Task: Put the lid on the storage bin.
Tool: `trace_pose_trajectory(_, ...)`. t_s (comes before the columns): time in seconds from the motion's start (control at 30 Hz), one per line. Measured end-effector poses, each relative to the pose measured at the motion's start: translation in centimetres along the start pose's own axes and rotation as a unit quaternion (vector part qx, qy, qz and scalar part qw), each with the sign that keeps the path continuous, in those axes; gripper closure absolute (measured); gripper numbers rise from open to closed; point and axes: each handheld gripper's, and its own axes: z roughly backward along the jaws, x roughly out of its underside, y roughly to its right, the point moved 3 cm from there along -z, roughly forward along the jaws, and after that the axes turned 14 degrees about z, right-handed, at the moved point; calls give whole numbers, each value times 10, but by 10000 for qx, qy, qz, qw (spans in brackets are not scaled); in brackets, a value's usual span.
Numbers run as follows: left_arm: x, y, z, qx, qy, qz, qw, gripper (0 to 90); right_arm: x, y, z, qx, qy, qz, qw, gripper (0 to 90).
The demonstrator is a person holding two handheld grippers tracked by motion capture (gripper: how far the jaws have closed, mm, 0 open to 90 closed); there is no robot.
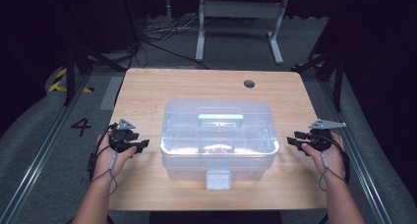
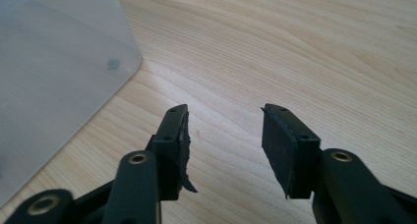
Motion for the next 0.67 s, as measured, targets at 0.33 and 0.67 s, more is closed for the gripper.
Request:
trace_pose_trajectory(0.33,8,-5,-4,1,-253,-100,9996,378,11,-2,-14,98,-39,161,9998,407)
trace_pose_trajectory(0.67,7,-6,-3,-164,-329,-25,9993,320,14,-3,-15,113,-53,138,9998,387)
